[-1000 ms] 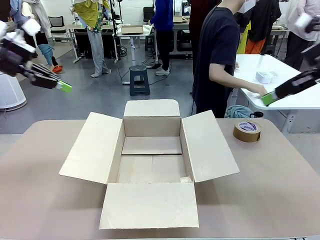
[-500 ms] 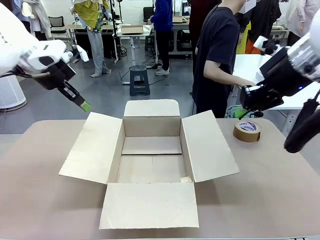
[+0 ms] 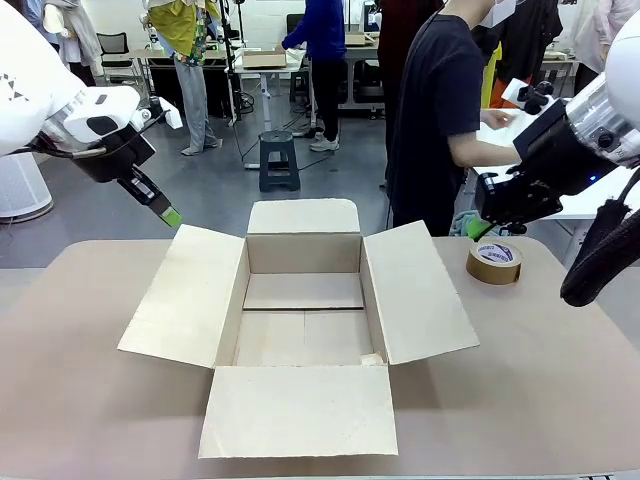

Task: Wrap the clocks to prevent damage.
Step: Open the side flaps of the Package Box.

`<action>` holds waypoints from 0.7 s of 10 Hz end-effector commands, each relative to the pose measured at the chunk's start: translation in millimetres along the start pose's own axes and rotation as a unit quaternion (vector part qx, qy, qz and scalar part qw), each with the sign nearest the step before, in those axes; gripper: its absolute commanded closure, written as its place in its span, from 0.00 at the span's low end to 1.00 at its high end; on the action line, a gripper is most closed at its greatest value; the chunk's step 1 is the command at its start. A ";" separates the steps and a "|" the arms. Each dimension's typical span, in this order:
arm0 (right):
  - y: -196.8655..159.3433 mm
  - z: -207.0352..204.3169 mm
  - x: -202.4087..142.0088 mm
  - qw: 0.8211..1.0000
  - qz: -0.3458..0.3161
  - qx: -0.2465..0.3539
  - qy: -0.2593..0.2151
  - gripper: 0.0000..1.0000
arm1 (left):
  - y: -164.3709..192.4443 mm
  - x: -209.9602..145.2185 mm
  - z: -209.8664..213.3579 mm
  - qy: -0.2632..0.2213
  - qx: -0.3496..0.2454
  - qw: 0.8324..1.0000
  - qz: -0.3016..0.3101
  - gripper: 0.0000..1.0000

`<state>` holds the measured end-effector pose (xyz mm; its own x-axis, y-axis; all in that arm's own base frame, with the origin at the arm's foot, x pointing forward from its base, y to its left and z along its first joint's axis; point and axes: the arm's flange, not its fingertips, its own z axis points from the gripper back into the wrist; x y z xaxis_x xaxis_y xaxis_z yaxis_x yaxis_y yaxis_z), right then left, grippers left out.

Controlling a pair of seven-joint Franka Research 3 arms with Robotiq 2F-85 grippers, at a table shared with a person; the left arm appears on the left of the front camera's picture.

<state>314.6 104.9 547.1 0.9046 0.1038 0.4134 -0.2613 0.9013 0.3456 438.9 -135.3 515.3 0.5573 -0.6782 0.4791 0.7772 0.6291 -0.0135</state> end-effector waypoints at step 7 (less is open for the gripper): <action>83.9 -54.5 -19.5 0.991 -0.025 -0.090 0.100 0.99 | -57.5 45.7 -59.5 0.170 0.131 0.966 0.144 1.00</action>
<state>282.9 200.2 518.6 0.9542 0.1485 0.2596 -0.2069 0.9545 0.2145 429.9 -213.8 474.0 0.7943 -0.5606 0.2343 0.5421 0.8280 0.1433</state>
